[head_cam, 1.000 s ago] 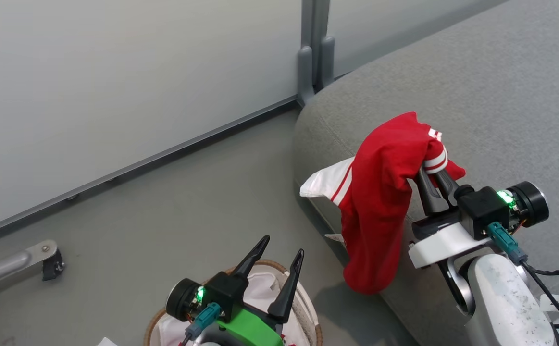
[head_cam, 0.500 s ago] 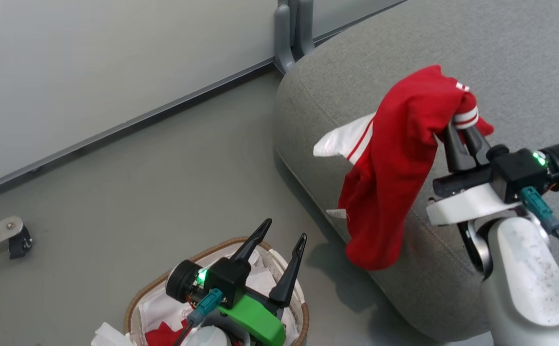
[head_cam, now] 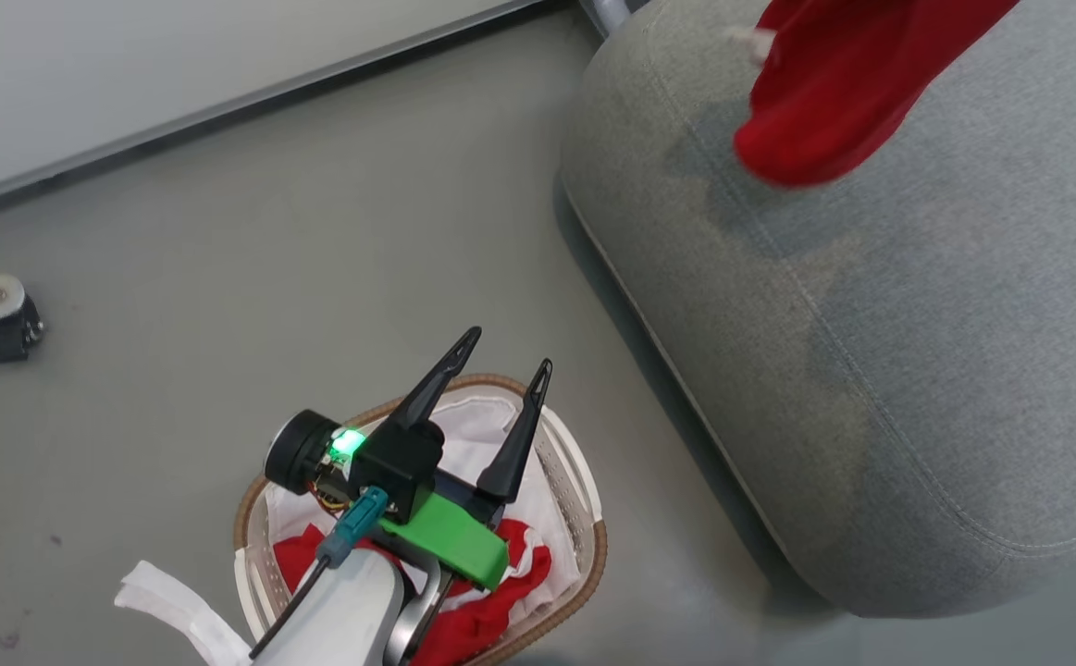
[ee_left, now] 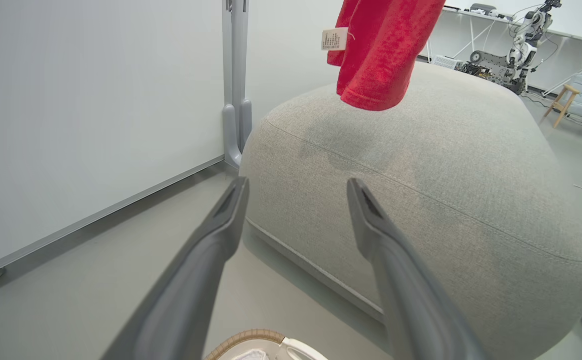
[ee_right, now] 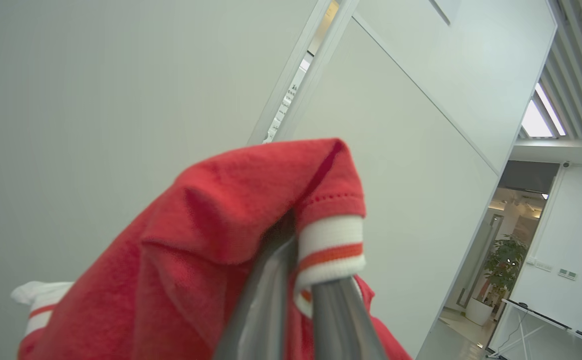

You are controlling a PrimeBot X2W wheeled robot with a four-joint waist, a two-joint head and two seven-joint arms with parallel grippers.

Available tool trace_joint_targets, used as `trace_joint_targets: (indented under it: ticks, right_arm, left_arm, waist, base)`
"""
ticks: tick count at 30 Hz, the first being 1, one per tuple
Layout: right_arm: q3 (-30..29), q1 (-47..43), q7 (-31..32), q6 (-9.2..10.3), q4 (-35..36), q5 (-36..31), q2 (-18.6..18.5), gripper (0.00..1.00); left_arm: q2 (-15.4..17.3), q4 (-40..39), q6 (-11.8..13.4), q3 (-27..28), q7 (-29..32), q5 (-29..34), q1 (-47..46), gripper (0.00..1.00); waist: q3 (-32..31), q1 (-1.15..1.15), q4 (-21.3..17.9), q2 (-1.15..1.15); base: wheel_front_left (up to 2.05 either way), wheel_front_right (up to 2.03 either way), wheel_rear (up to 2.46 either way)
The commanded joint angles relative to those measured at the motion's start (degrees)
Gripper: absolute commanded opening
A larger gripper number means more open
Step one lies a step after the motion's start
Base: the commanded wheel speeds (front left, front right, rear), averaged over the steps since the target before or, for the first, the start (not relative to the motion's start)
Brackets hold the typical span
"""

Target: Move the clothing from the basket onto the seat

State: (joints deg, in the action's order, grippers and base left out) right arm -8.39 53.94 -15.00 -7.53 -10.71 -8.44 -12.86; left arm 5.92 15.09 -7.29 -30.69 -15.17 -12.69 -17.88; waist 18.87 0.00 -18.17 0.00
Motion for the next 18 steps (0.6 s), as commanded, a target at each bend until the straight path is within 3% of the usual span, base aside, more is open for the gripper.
trace_joint_targets:
  ticks: [1,6,10,13,18]
  right_arm:
    - [-1.17,2.83,-0.27,0.08,-1.1,0.51,-1.51,0.0]
    - [-5.65,10.16,-0.22,0.08,-3.45,-1.32,-7.26,0.0]
    - [-9.79,11.13,-0.2,0.08,-5.74,-1.9,-9.87,0.0]
    - [-13.03,9.42,-0.2,0.08,-7.72,-1.99,-9.32,0.0]
    - [-18.82,5.79,-0.21,0.08,-11.59,-3.02,-5.27,0.0]
  left_arm:
    - [0.35,-0.39,-0.18,0.23,0.02,0.85,-1.79,1.0]
    - [0.34,-0.97,-0.2,-0.55,0.03,2.05,-5.36,1.0]
    - [-0.2,-1.15,-0.22,-1.39,0.03,2.88,-8.69,1.0]
    - [-0.36,-0.87,-0.23,-2.03,0.03,3.45,-10.62,1.0]
    - [-0.32,-0.66,-0.24,-1.87,0.03,3.97,-13.63,1.0]
  waist:
    - [6.47,0.0,3.29,0.0]
    - [12.46,0.0,5.8,0.0]
    - [17.18,0.0,7.6,0.0]
    - [19.78,0.0,8.3,0.0]
    - [24.03,0.0,8.4,0.0]
  base:
    - [0.0,0.0,0.0]
    - [0.0,0.0,0.0]
    - [0.0,0.0,0.0]
    - [0.0,0.0,0.0]
    - [0.0,0.0,0.0]
